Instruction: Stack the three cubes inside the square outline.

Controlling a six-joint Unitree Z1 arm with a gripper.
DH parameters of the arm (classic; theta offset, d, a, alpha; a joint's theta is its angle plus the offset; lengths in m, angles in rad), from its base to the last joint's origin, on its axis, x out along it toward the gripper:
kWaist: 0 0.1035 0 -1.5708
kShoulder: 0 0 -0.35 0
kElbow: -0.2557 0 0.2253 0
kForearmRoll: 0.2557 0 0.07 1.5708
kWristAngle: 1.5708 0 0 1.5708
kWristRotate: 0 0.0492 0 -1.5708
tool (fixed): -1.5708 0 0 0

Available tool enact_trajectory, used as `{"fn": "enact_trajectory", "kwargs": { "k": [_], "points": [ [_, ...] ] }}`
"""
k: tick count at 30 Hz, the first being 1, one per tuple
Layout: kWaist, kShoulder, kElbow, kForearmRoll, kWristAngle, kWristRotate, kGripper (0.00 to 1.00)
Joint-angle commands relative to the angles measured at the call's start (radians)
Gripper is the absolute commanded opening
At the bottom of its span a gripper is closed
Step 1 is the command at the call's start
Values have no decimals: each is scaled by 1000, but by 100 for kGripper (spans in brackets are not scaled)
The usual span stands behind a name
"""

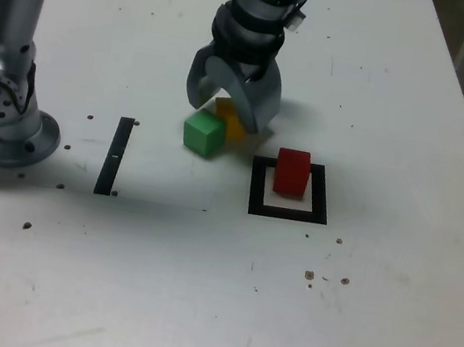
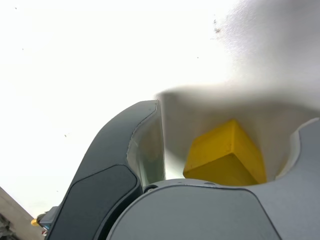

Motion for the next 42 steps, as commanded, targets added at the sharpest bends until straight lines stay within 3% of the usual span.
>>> {"fn": "enact_trajectory", "kwargs": {
  "k": [1,10,25,42],
  "points": [
    [-1,0,11,-2,2,3,85],
    [-5,-6,36,-4,4,5,79],
    [-5,27,-15,16,3,7,41],
    [-6,41,-110,72,1,11,27]
  ]
}}
